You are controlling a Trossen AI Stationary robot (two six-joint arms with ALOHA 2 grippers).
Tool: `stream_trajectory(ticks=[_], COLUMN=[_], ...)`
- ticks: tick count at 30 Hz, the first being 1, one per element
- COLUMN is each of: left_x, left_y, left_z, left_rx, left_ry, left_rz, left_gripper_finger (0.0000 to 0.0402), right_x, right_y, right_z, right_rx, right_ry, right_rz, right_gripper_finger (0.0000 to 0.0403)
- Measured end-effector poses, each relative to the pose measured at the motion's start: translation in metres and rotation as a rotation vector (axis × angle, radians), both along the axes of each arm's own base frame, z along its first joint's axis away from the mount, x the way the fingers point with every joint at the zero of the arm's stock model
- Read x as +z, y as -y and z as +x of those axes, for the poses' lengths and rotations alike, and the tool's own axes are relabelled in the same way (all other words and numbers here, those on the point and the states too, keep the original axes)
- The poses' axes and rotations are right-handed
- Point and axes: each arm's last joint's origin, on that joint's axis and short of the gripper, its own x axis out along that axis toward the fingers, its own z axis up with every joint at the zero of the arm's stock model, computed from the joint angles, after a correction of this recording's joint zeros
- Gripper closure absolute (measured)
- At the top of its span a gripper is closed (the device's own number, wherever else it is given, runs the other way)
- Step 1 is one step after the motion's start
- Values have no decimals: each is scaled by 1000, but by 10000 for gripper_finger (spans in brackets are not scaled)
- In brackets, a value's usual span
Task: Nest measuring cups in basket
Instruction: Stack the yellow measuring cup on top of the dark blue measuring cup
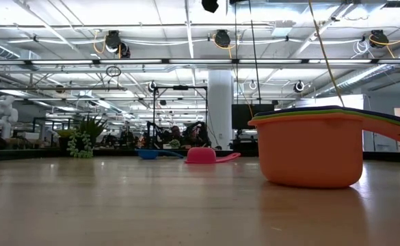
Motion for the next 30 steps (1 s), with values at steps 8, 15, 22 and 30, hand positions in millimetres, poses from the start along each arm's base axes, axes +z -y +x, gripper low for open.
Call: stream_trajectory(ticks=[8,15,22,30], left_x=[-1,6,40,56], left_y=[0,10,14,24], left_z=[-1,-9,-32,-48], left_rx=[5,56,99,131], left_ry=[-18,-21,-11,10], left_rz=[36,93,100,97], left_gripper_finger=[390,394,396,396], right_x=[0,2,6,0], right_y=[0,-3,-7,-11], right_z=[0,-3,-12,-15], right_rx=[0,28,74,168], right_ry=[6,7,18,-6], right_rz=[8,9,24,19], right_gripper_finger=[399,383,292,187])
